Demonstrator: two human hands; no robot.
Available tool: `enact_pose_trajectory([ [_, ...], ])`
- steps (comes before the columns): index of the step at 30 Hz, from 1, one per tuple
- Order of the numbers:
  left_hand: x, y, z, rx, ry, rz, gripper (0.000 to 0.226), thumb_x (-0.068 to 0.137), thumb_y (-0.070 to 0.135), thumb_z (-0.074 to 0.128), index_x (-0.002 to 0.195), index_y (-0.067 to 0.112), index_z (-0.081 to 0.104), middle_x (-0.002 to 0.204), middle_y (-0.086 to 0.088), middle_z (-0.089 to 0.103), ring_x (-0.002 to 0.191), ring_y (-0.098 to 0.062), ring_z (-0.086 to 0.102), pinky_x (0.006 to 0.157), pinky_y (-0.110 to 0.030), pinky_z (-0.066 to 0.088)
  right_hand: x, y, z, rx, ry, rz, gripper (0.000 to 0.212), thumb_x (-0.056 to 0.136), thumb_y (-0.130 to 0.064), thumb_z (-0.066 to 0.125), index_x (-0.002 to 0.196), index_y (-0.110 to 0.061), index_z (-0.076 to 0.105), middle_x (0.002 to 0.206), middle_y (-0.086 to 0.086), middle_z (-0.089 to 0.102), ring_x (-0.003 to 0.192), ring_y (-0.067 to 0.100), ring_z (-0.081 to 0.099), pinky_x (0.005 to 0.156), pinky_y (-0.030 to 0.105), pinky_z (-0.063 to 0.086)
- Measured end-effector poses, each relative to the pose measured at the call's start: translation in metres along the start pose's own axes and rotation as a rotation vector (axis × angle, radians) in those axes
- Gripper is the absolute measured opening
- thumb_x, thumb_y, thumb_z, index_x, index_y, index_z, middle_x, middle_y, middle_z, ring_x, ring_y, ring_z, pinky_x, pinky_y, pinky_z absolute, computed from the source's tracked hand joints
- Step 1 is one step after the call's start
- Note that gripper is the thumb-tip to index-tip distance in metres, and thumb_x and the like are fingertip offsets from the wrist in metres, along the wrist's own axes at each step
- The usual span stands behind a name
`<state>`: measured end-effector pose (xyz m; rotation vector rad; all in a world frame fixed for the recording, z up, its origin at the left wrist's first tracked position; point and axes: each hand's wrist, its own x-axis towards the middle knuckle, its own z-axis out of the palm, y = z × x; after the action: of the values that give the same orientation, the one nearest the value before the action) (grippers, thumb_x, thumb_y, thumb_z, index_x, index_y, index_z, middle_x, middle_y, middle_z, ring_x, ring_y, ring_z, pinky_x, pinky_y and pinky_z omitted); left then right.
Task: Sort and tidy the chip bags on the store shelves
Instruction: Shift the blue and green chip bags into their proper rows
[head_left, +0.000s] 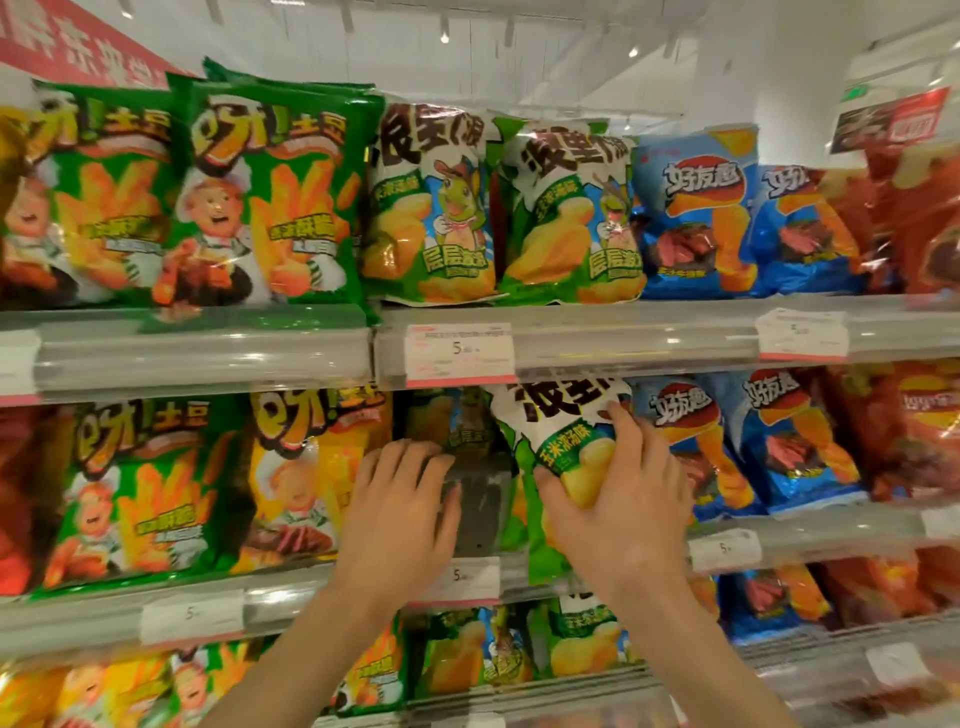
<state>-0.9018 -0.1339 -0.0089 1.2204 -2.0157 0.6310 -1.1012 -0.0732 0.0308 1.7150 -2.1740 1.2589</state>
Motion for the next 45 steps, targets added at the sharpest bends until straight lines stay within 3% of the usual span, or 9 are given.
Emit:
enact_pose_trajectory([
  [5,-0.009,-0.038,-0.017,0.125,-0.004,0.073,0.034,0.092,0.029,0.051,0.111,0.009,0.071,0.128,-0.012,0.063,0.123,-0.035,0.053,0.109,-0.051,0.035,-0.014,-0.046,0.031,0.023,0.142,-0.047,0.09,0.077,-0.064,0.065,0.147,-0.02,0.031,0.147,0.012,0.04,0.133,0.034,0.038,0.111,0.057,0.032],
  [10,-0.014,-0.063,-0.032,0.173,-0.042,-0.011,0.053,0.094,0.039,0.055,0.139,0.01,0.057,0.152,-0.013,0.046,0.145,-0.036,0.036,0.119,-0.055,0.024,-0.018,-0.081,0.055,0.074,0.156,-0.011,0.091,0.078,-0.067,0.063,0.146,-0.016,0.031,0.147,0.013,0.038,0.132,0.035,0.037,0.109,0.054,0.031],
  [13,-0.019,-0.076,-0.034,0.208,-0.097,-0.035,0.058,0.097,0.046,0.049,0.145,0.013,0.051,0.158,-0.013,0.038,0.151,-0.034,0.026,0.12,-0.056,0.022,-0.019,-0.092,0.069,0.135,0.14,0.027,0.094,0.079,-0.067,0.062,0.149,-0.015,0.028,0.148,0.013,0.035,0.134,0.034,0.034,0.107,0.054,0.032],
  [18,-0.023,-0.09,-0.037,0.241,-0.097,-0.037,0.058,0.098,0.047,0.046,0.144,0.013,0.052,0.157,-0.014,0.039,0.15,-0.035,0.026,0.12,-0.056,0.022,-0.025,-0.105,0.093,0.15,0.116,0.07,0.097,0.077,-0.074,0.049,0.151,-0.014,0.029,0.149,0.017,0.035,0.135,0.038,0.035,0.108,0.053,0.03],
  [25,-0.029,-0.106,-0.043,0.252,-0.099,-0.013,0.059,0.097,0.046,0.048,0.146,0.015,0.05,0.157,-0.013,0.039,0.15,-0.035,0.027,0.12,-0.056,0.022,-0.026,-0.112,0.115,0.084,0.152,0.05,0.096,0.08,-0.075,0.054,0.149,-0.012,0.03,0.145,0.021,0.037,0.13,0.039,0.039,0.104,0.054,0.036],
  [33,-0.029,-0.095,-0.052,0.128,-0.025,0.06,0.055,0.098,0.043,0.048,0.144,0.013,0.051,0.152,-0.011,0.045,0.143,-0.032,0.038,0.122,-0.051,0.021,-0.031,-0.099,0.109,-0.026,0.051,-0.029,0.098,0.081,-0.087,0.029,0.155,-0.022,0.024,0.155,0.018,0.029,0.14,0.038,0.031,0.111,0.056,0.028],
  [39,-0.013,-0.049,-0.041,0.042,-0.052,0.119,0.056,0.101,0.049,0.041,0.15,0.021,0.043,0.162,-0.012,0.031,0.149,-0.033,0.028,0.119,-0.052,0.027,-0.024,-0.066,0.079,0.025,-0.01,-0.153,0.068,0.094,-0.069,0.015,0.152,-0.035,0.029,0.159,0.009,0.023,0.147,0.028,0.019,0.118,0.051,0.019],
  [43,-0.003,-0.028,-0.022,0.069,-0.124,0.135,0.064,0.1,0.06,0.039,0.154,0.025,0.037,0.167,-0.01,0.02,0.155,-0.03,0.014,0.121,-0.054,0.021,-0.007,-0.028,0.058,0.023,-0.039,-0.234,0.052,0.103,-0.05,0.031,0.152,-0.032,0.028,0.157,0.006,0.022,0.145,0.025,0.019,0.117,0.046,0.022],
  [45,0.0,-0.02,-0.014,0.098,-0.143,0.141,0.068,0.1,0.063,0.039,0.153,0.021,0.04,0.167,-0.01,0.02,0.155,-0.028,0.013,0.12,-0.056,0.024,0.007,-0.005,0.05,-0.024,0.004,-0.245,0.052,0.1,-0.042,0.037,0.149,-0.024,0.036,0.155,0.012,0.028,0.143,0.031,0.027,0.115,0.053,0.03],
])
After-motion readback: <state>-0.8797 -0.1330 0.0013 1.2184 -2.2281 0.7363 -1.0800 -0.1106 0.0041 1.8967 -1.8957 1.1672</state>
